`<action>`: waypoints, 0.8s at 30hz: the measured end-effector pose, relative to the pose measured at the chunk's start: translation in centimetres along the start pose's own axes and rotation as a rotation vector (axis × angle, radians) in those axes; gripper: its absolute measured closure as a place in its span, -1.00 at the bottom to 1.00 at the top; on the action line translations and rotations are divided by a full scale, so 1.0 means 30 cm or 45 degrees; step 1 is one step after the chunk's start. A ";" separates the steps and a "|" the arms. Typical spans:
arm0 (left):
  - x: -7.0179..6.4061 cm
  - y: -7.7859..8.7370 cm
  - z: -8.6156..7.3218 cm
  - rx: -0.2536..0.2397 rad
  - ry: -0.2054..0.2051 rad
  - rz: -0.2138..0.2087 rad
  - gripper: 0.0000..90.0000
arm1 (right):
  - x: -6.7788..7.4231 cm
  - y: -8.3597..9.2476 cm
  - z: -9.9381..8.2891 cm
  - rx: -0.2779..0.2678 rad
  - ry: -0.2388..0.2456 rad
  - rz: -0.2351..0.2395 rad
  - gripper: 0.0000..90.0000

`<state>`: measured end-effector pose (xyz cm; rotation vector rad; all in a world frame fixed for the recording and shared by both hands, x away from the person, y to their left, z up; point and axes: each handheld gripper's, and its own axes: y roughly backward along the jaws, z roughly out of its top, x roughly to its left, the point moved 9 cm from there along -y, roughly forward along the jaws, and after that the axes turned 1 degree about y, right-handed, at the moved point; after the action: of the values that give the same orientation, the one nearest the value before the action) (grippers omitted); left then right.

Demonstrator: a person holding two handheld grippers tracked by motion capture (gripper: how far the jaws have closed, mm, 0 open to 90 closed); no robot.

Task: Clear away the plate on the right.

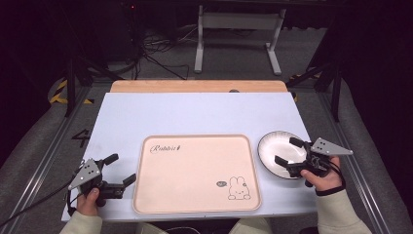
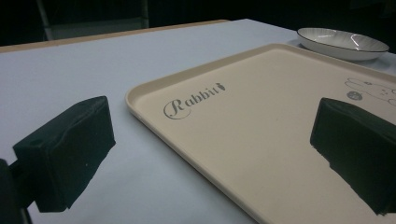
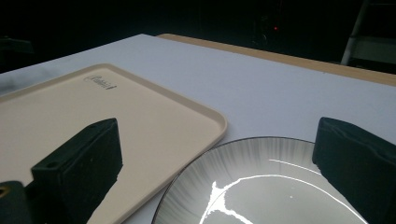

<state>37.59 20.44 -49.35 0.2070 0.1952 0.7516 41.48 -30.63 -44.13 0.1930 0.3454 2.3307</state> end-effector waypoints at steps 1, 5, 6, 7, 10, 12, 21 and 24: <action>0.000 0.000 0.000 0.000 -0.001 0.000 -0.99 | -0.006 0.003 0.004 -0.005 -0.004 -0.003 -0.96; 0.000 0.000 0.000 -0.001 -0.001 0.000 -0.99 | -0.026 0.012 0.009 -0.001 -0.010 -0.019 -0.95; 0.000 0.000 0.000 -0.001 -0.001 0.000 -0.99 | -0.026 0.012 0.009 -0.001 -0.010 -0.019 -0.95; 0.000 0.000 0.000 -0.001 -0.002 -0.002 -0.99 | -0.033 0.013 0.009 0.003 -0.009 -0.030 -0.94; 0.000 -0.001 0.001 -0.005 -0.004 0.004 -0.99 | -0.055 0.018 0.007 0.009 -0.014 -0.050 -0.94; -0.001 -0.001 0.000 -0.003 -0.002 0.001 -0.99 | -0.067 0.019 0.003 0.018 -0.009 -0.061 -0.94; -0.002 -0.002 0.001 -0.005 -0.003 0.002 -0.99 | -0.128 0.037 0.007 0.014 -0.043 -0.144 -0.94; -0.002 -0.002 0.001 -0.004 -0.003 0.002 -0.99 | -0.143 0.038 0.005 0.018 -0.045 -0.159 -0.94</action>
<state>37.60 20.35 -49.35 0.2047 0.1916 0.7529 43.76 -34.42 -43.79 0.2137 0.3466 2.1997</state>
